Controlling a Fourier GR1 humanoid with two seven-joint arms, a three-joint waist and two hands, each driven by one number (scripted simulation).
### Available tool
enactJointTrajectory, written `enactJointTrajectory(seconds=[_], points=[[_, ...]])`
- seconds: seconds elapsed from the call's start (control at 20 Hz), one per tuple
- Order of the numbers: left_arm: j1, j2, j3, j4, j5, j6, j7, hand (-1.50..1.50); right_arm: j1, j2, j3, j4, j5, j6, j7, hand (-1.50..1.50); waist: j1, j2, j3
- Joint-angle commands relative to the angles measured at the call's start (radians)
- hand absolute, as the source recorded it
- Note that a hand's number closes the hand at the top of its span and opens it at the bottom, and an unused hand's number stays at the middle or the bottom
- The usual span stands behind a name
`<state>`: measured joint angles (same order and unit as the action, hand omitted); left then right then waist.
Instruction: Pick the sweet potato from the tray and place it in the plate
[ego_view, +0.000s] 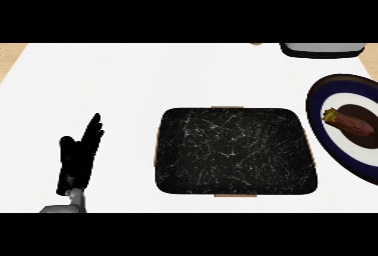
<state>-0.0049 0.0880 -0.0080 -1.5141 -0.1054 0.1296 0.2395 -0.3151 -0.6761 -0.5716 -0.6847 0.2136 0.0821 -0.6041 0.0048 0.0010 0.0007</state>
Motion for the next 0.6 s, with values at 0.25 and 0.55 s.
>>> enactJointTrajectory(seconds=[0.25, 0.55], points=[[0.012, -0.021, -0.021, -0.048, -0.022, 0.008, 0.033, 0.00, -0.041, -0.136, -0.025, 0.236, -0.007, 0.002, -0.104, -1.50, 0.005, 0.001, 0.001], [-0.033, -0.001, 0.022, 0.034, -0.002, -0.017, -0.004, 0.00, -0.100, -0.179, -0.047, 0.383, -0.028, -0.022, -0.187, -1.50, 0.009, 0.004, 0.001]])
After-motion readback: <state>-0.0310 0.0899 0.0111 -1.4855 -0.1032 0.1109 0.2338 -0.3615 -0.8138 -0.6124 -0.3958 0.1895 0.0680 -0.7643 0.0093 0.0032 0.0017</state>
